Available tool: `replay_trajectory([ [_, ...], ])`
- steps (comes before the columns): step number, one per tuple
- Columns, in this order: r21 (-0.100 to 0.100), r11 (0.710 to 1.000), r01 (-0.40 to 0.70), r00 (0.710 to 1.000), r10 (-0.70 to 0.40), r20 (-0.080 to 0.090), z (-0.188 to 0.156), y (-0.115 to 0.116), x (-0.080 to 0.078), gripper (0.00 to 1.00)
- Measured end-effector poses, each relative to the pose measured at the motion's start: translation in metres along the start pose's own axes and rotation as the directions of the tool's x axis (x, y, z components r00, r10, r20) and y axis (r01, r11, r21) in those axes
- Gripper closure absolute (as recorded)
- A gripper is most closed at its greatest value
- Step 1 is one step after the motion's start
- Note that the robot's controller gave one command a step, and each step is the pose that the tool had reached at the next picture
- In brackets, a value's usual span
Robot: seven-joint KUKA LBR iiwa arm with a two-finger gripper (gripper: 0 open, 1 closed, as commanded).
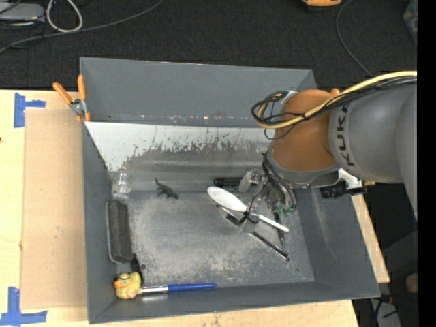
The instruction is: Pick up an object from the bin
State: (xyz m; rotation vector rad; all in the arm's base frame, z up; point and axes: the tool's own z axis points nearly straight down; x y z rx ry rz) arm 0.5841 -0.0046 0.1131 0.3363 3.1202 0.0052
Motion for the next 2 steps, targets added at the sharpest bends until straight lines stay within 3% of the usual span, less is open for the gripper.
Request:
replay_trajectory([
  [1, 0.001, 0.999, -0.054, 0.999, 0.054, -0.003, -0.003, 0.004, 0.002, 0.0],
  [2, 0.0, 0.987, -0.158, 0.987, 0.158, 0.004, 0.045, -0.001, -0.029, 0.0],
])
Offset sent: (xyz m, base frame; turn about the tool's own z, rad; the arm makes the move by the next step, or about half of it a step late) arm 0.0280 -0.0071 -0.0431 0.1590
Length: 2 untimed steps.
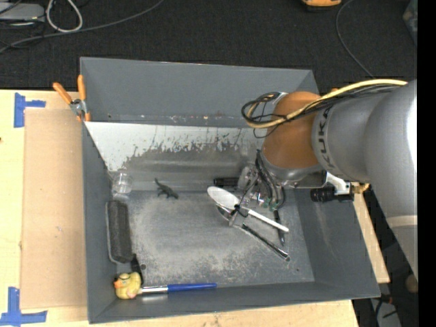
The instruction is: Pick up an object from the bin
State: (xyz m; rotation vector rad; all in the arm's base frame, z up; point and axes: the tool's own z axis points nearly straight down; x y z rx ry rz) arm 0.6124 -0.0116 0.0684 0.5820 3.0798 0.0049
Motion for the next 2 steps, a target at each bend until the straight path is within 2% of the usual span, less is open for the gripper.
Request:
replay_trajectory([
  [1, -0.002, 0.999, 0.052, 0.999, -0.052, 0.002, -0.002, 0.016, 0.0173, 1.0],
  [2, -0.002, 0.999, 0.052, 0.999, -0.052, 0.002, -0.002, 0.016, 0.0173, 1.0],
])
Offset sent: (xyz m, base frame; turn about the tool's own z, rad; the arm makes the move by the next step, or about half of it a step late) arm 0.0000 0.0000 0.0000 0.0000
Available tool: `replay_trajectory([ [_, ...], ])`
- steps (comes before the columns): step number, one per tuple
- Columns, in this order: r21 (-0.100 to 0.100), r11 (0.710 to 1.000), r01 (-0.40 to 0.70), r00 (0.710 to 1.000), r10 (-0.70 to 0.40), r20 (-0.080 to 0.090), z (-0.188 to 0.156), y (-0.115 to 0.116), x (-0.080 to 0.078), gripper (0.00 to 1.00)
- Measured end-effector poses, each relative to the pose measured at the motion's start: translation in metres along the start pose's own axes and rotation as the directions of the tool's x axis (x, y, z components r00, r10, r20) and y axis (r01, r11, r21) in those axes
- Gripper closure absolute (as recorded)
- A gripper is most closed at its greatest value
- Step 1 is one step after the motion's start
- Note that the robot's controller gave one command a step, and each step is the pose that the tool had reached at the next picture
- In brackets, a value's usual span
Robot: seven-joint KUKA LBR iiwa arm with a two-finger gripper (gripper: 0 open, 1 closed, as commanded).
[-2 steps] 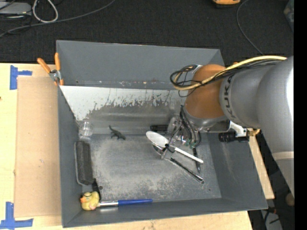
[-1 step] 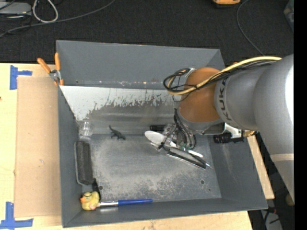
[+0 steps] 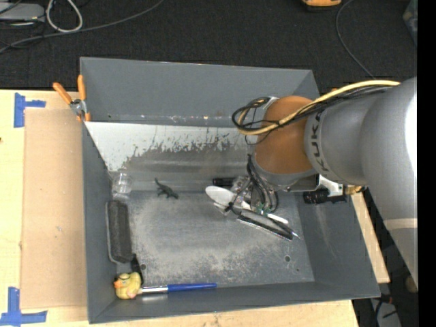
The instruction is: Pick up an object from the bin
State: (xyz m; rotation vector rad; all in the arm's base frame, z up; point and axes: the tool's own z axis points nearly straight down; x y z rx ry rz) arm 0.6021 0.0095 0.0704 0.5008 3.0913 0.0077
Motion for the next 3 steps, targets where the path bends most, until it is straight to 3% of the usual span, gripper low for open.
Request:
replay_trajectory([
  [2, 0.001, 1.0, 0.0, 1.0, 0.0, -0.005, -0.041, -0.001, 0.001, 1.0],
  [3, 0.002, 1.0, 0.001, 1.0, -0.001, -0.009, -0.085, -0.001, 0.002, 1.0],
])
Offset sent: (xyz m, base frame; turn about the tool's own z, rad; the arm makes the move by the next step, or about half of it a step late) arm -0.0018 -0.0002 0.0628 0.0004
